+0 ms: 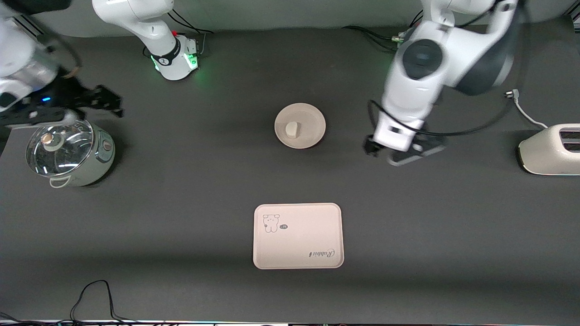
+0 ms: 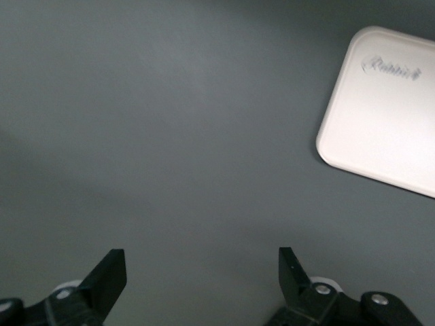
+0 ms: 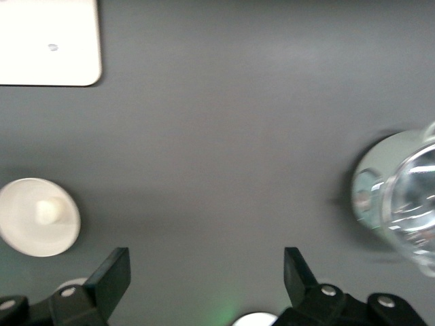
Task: Place bun in plate and plate on tray
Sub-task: 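Withdraw the left gripper while the right gripper moves toward the plate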
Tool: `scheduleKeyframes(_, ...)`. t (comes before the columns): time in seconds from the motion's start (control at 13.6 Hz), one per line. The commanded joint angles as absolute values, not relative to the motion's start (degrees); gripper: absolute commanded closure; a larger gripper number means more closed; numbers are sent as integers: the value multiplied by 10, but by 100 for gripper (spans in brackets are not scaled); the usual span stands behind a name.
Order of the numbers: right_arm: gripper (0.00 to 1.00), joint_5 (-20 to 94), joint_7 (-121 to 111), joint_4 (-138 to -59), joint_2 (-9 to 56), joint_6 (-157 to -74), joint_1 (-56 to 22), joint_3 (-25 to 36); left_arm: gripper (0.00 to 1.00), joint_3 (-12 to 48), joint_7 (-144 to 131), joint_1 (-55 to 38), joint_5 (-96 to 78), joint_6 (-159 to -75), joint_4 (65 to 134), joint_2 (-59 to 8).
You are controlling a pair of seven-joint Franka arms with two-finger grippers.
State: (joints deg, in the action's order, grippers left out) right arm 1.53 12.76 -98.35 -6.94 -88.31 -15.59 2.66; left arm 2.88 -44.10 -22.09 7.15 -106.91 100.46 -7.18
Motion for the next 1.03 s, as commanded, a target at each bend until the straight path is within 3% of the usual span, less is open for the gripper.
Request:
scheduleKeyframes(0.0, 0, 25, 247, -1007, -92, -887, -255, 32, 0, 39, -295, -137, 73, -1038, 969, -77)
scheduleKeyframes(0.44, 0, 86, 390, -1024, -75, -951, -406, 31, 0, 4, -130, -56, 71, -1013, 983, -43)
scheduleKeyframes(0.96, 0, 142, 403, -1146, -79, -1110, -490, 29, 0, 3, -42, 12, 25, -949, 989, 13)
